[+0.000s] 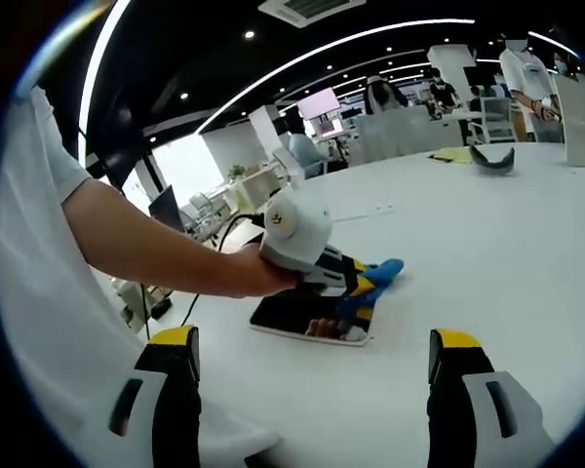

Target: Wipe the mirror surface with the cleaning cloth until all visible marks leave the cleaned area.

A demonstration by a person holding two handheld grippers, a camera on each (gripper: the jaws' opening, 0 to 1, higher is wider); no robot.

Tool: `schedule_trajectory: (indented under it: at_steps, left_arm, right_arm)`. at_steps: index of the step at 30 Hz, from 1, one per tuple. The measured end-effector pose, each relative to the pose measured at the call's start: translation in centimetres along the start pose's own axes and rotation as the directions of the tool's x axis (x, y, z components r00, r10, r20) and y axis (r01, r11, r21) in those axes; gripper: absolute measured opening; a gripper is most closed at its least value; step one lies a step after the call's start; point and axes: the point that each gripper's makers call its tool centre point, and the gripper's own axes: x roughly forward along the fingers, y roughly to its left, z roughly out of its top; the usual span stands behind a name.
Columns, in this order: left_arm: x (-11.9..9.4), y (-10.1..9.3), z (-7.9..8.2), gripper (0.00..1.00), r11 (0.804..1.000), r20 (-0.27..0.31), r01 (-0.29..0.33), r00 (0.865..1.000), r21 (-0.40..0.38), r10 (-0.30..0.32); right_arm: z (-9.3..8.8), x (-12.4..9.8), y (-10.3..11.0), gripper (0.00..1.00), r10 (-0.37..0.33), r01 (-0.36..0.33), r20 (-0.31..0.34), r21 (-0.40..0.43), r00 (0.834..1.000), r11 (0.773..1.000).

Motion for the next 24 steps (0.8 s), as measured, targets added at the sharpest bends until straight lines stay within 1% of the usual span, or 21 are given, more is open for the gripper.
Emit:
schedule_trajectory:
  at_steps: [2,11,17,24]
  left_arm:
    - [0.0,-0.07,0.01,0.05,1.0,0.003,0.002,1.0,0.026,-0.002]
    - [-0.15,-0.04,-0.14,0.05,1.0,0.013,0.009,1.0,-0.006,-0.009]
    - [-0.42,-0.07,-0.38,0.05,1.0,0.014,0.019,1.0,0.005,-0.019]
    - [-0.65,-0.01,-0.83,0.05,1.0,0.014,0.02,1.0,0.012,-0.02]
  right_arm:
    - [-0.04,-0.04,-0.09,0.97,-0.002,0.002,0.001,0.004,1.0,1.0]
    - [-0.24,-0.26,-0.3,0.97,-0.01,0.01,-0.005,0.001,1.0,1.0]
    - [-0.17,-0.09,-0.15,0.97,-0.012,0.012,-0.011,-0.009,1.0,1.0]
    - [0.22,0.09,0.28,0.97,-0.005,0.005,-0.005,-0.019,1.0,1.0]
